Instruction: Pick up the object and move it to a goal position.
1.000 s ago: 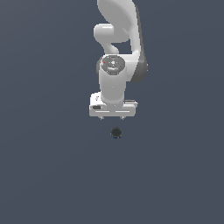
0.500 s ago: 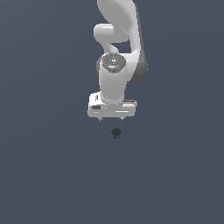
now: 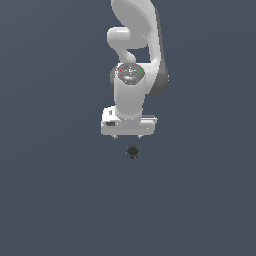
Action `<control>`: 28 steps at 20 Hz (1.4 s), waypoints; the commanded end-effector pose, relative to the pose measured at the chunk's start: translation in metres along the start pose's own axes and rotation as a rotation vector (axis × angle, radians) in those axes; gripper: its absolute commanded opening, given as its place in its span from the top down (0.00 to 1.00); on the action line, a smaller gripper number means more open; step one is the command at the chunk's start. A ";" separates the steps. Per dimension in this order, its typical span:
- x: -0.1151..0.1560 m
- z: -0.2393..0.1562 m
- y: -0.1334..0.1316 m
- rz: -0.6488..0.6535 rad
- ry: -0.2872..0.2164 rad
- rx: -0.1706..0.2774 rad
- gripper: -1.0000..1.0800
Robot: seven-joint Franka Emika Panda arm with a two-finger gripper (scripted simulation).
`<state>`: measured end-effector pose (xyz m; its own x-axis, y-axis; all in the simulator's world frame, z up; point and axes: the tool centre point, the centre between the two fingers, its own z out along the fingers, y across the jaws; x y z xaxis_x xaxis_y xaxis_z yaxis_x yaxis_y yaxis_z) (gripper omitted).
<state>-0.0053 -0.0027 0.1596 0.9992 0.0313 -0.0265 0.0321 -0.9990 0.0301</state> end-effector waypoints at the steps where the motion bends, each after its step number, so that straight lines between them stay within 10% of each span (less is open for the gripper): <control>1: 0.000 0.006 -0.002 0.023 0.001 0.003 0.04; 28: -0.002 0.095 -0.031 0.409 0.020 0.035 0.04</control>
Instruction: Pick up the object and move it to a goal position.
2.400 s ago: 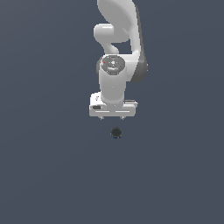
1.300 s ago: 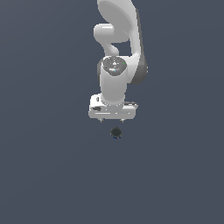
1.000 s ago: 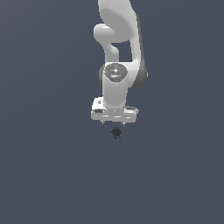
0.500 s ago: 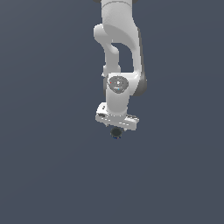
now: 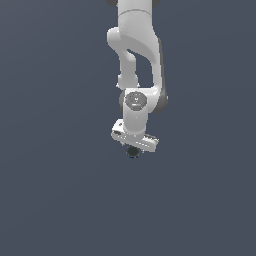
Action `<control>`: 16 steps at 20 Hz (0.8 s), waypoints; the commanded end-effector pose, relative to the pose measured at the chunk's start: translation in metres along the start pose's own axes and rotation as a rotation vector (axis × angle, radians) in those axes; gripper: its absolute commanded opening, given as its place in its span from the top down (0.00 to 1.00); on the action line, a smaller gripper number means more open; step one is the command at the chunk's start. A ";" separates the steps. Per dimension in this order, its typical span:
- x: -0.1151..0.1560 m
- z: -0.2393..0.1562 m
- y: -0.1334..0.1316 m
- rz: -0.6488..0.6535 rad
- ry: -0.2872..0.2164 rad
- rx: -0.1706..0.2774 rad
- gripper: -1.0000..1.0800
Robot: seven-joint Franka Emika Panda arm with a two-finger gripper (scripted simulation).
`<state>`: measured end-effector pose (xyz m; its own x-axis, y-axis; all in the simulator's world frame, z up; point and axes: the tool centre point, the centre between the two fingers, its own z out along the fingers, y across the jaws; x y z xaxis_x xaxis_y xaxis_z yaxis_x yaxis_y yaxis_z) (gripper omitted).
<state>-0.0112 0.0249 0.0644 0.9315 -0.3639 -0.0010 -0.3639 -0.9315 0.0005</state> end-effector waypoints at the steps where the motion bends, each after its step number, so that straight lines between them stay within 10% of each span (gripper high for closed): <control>1: 0.000 0.000 0.000 0.000 0.000 0.000 0.04; 16: -0.001 0.049 0.000 0.005 0.001 0.000 0.04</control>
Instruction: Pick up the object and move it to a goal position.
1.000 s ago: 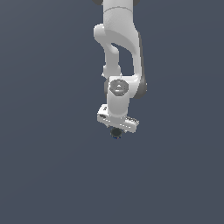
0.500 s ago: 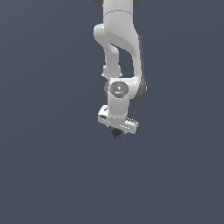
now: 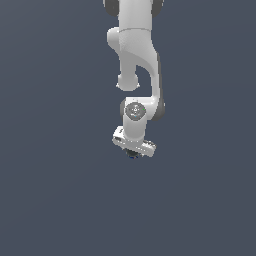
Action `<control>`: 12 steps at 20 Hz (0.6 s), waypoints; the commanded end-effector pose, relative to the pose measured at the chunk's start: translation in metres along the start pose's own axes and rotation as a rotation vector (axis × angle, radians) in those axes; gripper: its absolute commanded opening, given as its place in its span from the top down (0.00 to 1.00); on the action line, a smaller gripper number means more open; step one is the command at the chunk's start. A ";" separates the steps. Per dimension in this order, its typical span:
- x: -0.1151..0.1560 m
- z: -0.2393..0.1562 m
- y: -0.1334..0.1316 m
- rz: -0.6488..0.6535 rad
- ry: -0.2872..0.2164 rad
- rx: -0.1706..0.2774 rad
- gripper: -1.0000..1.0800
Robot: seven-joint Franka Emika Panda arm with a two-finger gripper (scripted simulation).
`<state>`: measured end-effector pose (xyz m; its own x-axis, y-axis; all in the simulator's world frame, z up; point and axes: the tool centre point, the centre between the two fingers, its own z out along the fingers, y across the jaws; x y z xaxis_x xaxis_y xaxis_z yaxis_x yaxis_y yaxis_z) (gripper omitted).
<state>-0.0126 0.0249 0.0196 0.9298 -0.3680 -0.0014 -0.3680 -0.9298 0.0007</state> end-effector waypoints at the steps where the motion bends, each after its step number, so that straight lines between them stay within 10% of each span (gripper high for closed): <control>1: 0.001 0.005 -0.001 0.000 0.001 0.001 0.04; 3: 0.001 0.006 -0.001 0.000 0.001 0.001 0.04; 4: 0.001 0.006 -0.001 0.000 0.001 0.001 1.00; 12: 0.001 0.006 -0.001 0.000 0.001 0.001 1.00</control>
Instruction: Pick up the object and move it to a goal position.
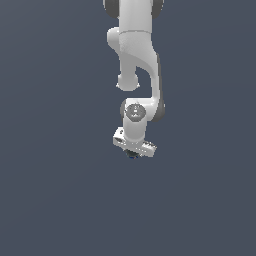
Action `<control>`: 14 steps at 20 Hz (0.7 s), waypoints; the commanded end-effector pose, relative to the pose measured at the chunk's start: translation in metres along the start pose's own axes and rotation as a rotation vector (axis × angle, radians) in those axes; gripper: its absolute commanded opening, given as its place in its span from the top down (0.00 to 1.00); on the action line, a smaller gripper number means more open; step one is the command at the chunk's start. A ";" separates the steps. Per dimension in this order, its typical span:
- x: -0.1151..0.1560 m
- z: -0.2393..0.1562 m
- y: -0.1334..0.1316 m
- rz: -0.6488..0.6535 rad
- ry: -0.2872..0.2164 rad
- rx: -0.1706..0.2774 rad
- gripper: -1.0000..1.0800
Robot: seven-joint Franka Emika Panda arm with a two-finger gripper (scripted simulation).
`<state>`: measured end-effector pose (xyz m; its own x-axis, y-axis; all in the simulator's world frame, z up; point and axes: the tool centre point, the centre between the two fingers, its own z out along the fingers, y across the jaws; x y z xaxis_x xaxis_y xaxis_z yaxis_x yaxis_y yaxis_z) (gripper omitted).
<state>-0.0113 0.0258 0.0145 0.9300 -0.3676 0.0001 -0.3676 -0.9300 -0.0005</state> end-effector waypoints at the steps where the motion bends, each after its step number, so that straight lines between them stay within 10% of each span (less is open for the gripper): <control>1: 0.000 0.001 0.001 0.001 0.000 -0.001 1.00; 14: 0.002 -0.046 -0.019 0.001 0.000 0.000 1.00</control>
<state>-0.0053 0.0387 0.0499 0.9298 -0.3682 -0.0016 -0.3682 -0.9298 0.0004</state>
